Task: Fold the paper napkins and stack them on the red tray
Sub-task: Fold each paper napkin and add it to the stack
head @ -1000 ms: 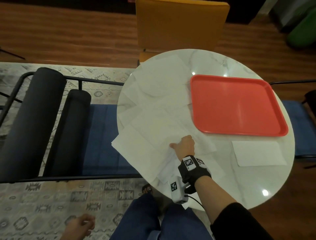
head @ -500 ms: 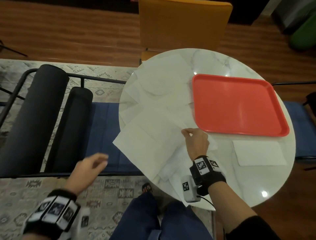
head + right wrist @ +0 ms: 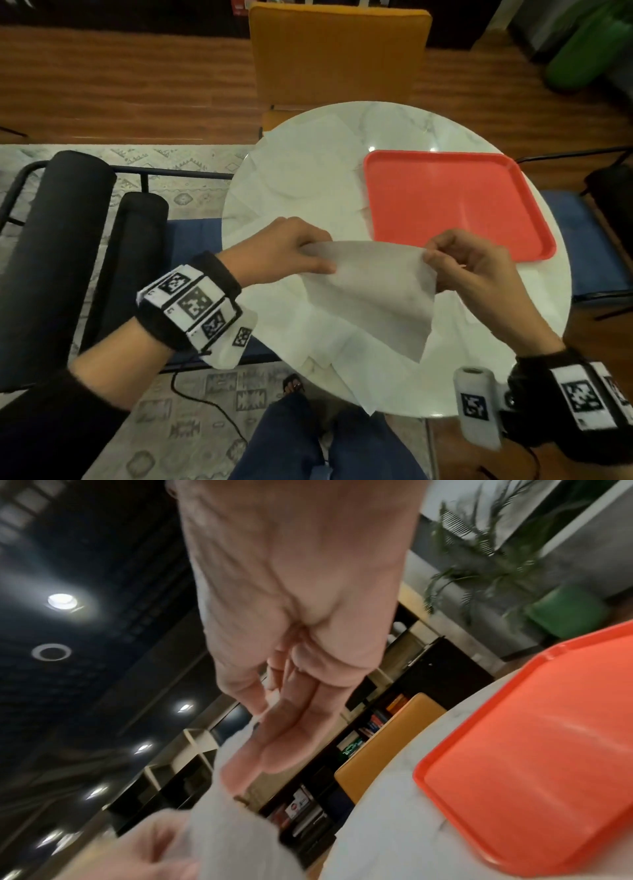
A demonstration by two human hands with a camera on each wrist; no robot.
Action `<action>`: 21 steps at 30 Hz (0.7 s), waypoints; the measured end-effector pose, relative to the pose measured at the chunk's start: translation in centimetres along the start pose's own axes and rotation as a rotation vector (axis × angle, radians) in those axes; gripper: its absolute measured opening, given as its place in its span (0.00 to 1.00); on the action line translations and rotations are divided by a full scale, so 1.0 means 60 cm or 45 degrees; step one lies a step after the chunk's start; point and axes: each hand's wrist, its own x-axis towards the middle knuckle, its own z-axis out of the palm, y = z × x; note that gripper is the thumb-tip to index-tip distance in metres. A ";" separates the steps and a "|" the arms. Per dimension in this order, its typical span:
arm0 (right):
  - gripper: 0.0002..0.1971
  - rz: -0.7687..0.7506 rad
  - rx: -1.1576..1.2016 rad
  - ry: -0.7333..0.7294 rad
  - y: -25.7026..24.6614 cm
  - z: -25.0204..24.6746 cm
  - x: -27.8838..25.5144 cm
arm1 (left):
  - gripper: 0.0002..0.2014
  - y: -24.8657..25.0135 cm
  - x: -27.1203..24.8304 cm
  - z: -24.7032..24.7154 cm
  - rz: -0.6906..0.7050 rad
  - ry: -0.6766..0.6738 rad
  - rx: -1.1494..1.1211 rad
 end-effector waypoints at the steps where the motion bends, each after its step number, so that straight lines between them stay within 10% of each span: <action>1: 0.05 0.059 0.028 0.028 0.009 -0.009 0.000 | 0.10 -0.003 -0.006 -0.003 -0.053 -0.024 -0.135; 13: 0.04 0.382 -0.390 -0.080 0.208 0.036 0.121 | 0.09 -0.163 0.054 0.092 -0.592 0.102 -0.203; 21: 0.03 0.141 -0.497 0.024 0.213 0.027 0.064 | 0.08 -0.189 0.031 0.135 -0.421 0.419 -0.256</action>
